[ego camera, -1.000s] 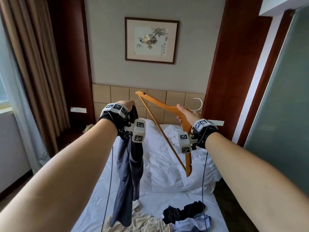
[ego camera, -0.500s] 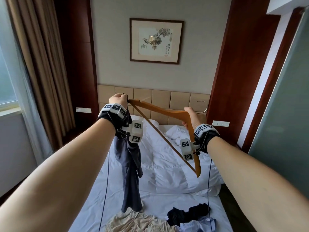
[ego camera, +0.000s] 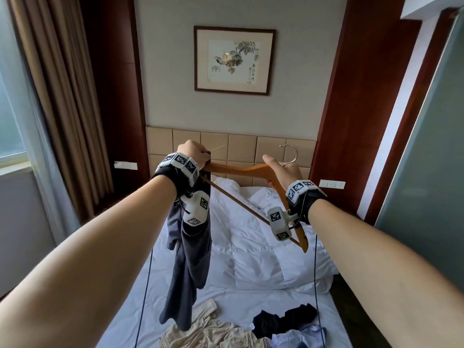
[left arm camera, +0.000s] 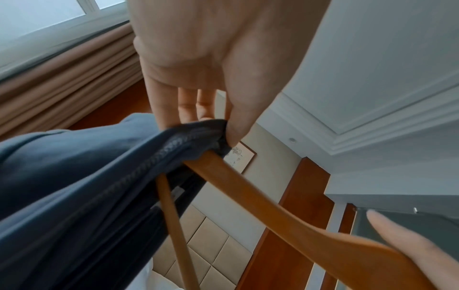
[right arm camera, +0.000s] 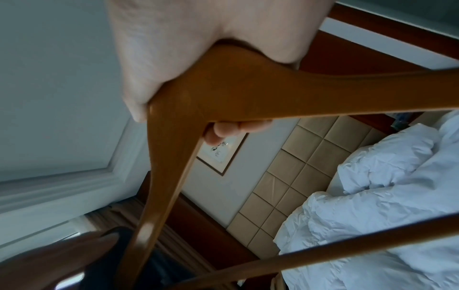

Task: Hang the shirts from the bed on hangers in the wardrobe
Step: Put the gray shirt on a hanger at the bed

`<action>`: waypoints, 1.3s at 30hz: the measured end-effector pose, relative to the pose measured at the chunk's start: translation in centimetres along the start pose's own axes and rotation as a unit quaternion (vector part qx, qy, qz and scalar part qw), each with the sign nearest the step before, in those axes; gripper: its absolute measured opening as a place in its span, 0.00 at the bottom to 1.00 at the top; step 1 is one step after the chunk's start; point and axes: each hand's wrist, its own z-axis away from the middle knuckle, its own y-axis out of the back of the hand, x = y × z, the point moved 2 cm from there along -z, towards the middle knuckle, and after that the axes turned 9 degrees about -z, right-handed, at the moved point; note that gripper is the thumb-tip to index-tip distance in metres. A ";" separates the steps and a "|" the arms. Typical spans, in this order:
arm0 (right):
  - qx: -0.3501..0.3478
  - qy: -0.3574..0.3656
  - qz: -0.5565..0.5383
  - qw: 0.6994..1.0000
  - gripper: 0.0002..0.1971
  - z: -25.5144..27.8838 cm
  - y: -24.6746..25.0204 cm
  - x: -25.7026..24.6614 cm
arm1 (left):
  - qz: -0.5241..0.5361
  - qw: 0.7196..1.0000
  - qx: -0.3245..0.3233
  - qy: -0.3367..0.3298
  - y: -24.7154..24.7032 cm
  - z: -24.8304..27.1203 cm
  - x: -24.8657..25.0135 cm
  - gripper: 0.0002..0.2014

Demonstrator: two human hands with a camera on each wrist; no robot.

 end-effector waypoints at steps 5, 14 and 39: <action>-0.087 0.033 0.069 0.993 0.39 0.5 -1.9 -1.6 | 0.000 0.999 -0.010 -0.034 -0.5 0.3 1.0 0.09; -0.160 0.060 0.144 0.975 0.14 1.2 -2.7 -2.9 | 0.018 0.995 -0.050 -0.079 -1.2 0.8 2.0 0.05; -0.115 0.057 0.133 0.983 0.07 2.0 -3.9 -3.4 | 0.041 0.972 -0.115 -0.202 -1.9 2.0 9.0 0.10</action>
